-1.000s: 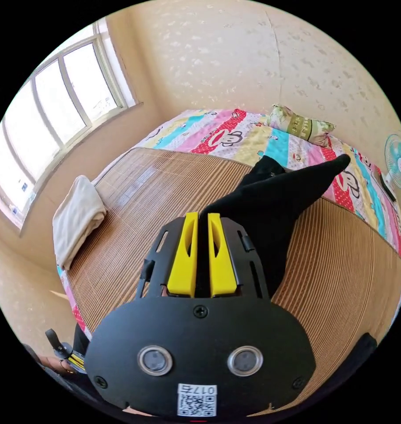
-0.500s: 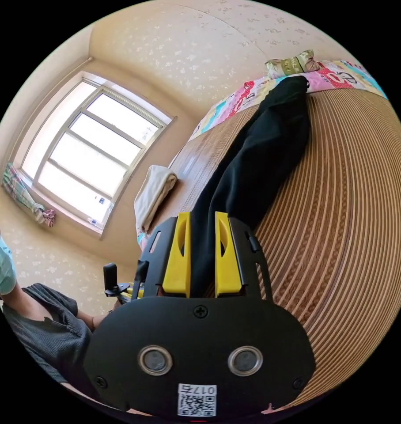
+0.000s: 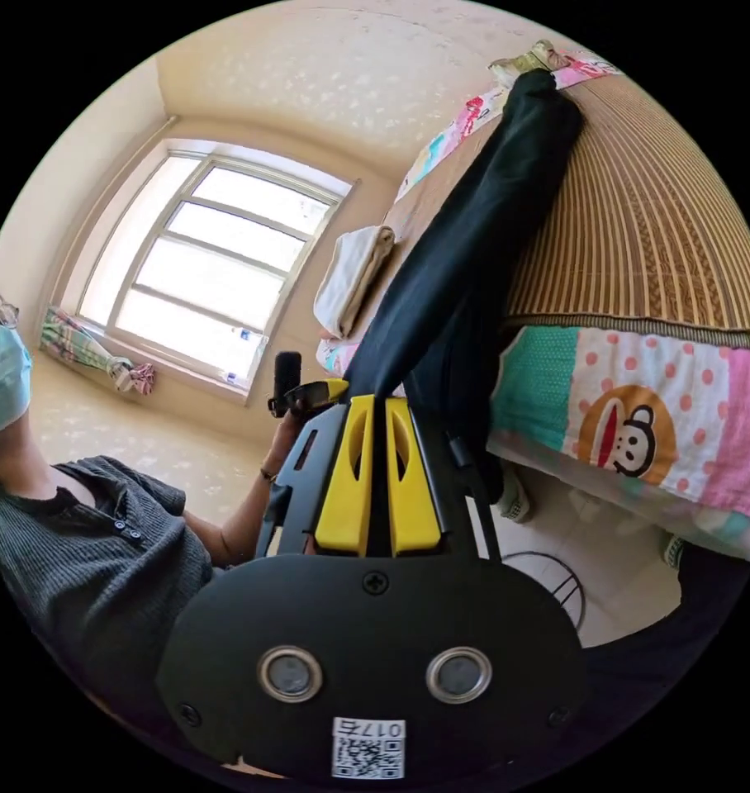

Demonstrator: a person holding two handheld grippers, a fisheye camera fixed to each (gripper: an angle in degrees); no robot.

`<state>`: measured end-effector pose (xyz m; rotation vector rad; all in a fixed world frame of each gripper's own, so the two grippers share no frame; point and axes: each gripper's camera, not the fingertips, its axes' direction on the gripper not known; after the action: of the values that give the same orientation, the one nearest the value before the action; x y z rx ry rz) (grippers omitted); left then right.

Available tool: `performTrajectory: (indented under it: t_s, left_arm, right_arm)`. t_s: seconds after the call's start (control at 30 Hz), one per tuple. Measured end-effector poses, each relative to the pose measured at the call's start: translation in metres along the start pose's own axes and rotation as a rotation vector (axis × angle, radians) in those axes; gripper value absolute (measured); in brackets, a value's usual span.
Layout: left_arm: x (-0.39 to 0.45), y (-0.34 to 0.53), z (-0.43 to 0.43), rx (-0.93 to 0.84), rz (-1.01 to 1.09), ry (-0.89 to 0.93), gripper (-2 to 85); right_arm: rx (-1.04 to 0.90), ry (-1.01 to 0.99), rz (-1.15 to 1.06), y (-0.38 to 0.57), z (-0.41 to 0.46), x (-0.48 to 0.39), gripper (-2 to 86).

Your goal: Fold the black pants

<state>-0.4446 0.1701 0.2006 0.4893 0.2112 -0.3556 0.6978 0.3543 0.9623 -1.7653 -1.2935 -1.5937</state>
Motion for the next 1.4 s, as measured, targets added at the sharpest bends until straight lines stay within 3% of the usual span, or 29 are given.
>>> performTrajectory:
  t_s: [0.1,0.17,0.27,0.4,0.47,0.53,0.63,0.83,0.93,1.03,1.13,1.2,1.3,1.4]
  left_arm:
    - [-0.005,0.009,0.023,-0.136,-0.087,-0.26,0.4]
    - [-0.003,0.014,0.03,-0.171,-0.122,-0.354,-0.5]
    - [0.004,0.024,0.022,-0.115,-0.133,-0.328,-0.8]
    - [0.026,0.03,-0.003,0.029,-0.028,-0.176,-1.0]
    - [0.039,0.027,-0.011,0.064,0.025,-0.159,-1.0]
    - [0.055,0.017,-0.018,0.087,0.089,-0.148,-0.9]
    - [0.081,-0.009,-0.019,0.069,0.215,-0.113,-0.9]
    - [0.122,-0.075,0.014,0.035,0.434,-0.236,-1.0]
    - [0.116,-0.105,0.069,-0.106,0.467,-0.248,-1.0]
    - [0.084,-0.105,0.139,-0.35,0.361,-0.2,-1.0]
    - [0.059,-0.073,0.17,-0.377,0.226,0.07,-1.0]
    - [0.049,-0.047,0.167,-0.287,0.169,0.25,-1.0]
    - [0.02,-0.017,0.131,-0.046,-0.007,0.273,-1.0]
    - [0.007,0.0,0.095,0.008,-0.051,0.081,-1.0]
  right_arm:
    - [-0.19,0.194,0.092,-0.008,0.026,0.022,5.2]
    - [-0.237,0.157,0.151,-0.004,0.032,0.048,14.4]
    - [-0.315,0.095,0.268,0.001,0.04,0.089,24.7]
    - [-0.239,0.026,0.266,-0.012,0.033,0.122,22.0]
    - [-0.291,-0.165,0.263,-0.027,0.045,0.142,11.0]
    - [-0.34,-0.277,0.265,-0.026,0.054,0.149,5.9]
    - [-0.298,-0.453,0.137,-0.016,0.034,0.129,2.8]
    - [-0.334,-0.659,-0.197,0.0,-0.038,0.047,0.4]
    - [-0.314,-0.806,-0.356,-0.004,-0.075,0.009,0.1]
    - [-0.253,-0.886,-0.474,-0.03,-0.113,-0.014,0.1]
    - [-0.156,-0.743,-0.531,-0.069,-0.145,-0.008,0.6]
    - [-0.057,-0.691,-0.457,-0.098,-0.156,0.022,1.5]
    - [0.052,-0.48,-0.224,-0.137,-0.155,0.088,6.3]
    - [0.126,-0.263,-0.024,-0.144,-0.158,0.13,15.4]
